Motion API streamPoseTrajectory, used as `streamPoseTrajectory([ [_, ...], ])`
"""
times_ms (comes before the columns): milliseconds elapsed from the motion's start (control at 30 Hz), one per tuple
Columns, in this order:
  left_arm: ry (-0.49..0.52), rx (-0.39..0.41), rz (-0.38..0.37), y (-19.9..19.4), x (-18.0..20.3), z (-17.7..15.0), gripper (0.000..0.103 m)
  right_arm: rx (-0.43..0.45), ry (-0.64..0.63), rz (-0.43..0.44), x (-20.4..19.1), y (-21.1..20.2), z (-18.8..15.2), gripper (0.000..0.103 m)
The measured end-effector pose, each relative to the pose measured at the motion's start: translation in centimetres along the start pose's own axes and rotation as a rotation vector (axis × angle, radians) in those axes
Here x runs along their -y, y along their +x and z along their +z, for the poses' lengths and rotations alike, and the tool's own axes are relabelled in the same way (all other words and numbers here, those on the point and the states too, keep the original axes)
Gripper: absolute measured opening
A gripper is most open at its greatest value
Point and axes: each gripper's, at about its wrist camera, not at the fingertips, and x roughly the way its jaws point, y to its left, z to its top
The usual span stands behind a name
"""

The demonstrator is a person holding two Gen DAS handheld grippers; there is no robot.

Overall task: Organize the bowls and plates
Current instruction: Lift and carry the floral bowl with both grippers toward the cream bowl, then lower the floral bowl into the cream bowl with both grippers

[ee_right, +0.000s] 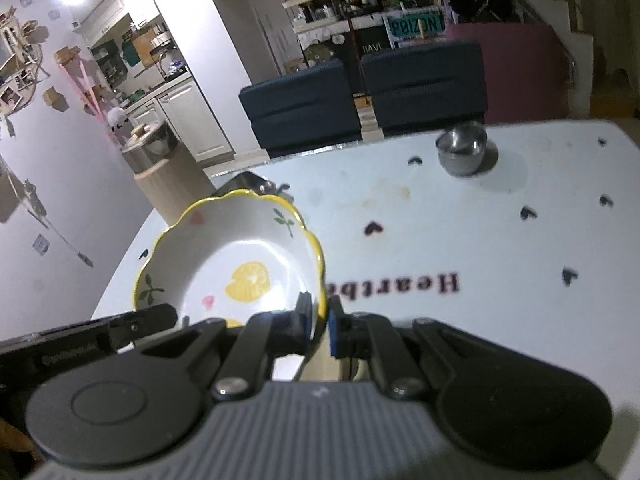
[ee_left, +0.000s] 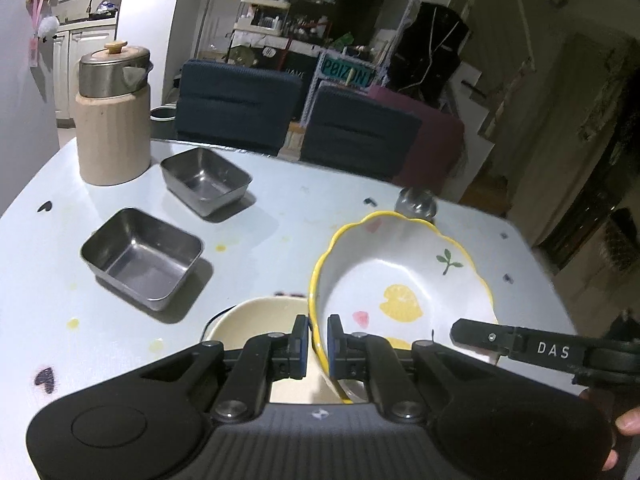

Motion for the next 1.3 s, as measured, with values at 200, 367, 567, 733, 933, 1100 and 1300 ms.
streamPoseTrajectory([
  [200,-0.014,-0.037,0.009,1.0,-1.2,-0.4,0.009,-0.048,-0.01,-0.011,0.4,2.7,0.4,0.009],
  [367,-0.012,-0.068,0.027,1.7,-1.9,-0.9,0.009,-0.101,0.016,-0.001,0.4,4.0,0.2,0.009],
  [567,-0.023,-0.117,0.034,2.6,-2.9,-1.6,0.009,-0.144,-0.024,-0.013,-1.0,4.8,-0.5,0.01],
  [733,0.005,-0.123,0.064,3.2,-2.9,-1.7,0.009,-0.166,-0.046,-0.033,-2.1,5.5,-0.8,0.011],
  [933,0.004,-0.159,0.079,4.2,-3.6,-2.1,0.009,-0.19,-0.07,-0.056,-3.1,6.8,-0.5,0.011],
  [1100,0.005,-0.18,0.085,4.8,-4.2,-2.4,0.01,-0.213,-0.101,-0.069,-3.7,7.9,-0.9,0.011],
  [1300,0.015,-0.214,0.084,5.7,-4.2,-2.7,0.011,-0.238,-0.113,-0.085,-3.7,8.2,-1.3,0.012],
])
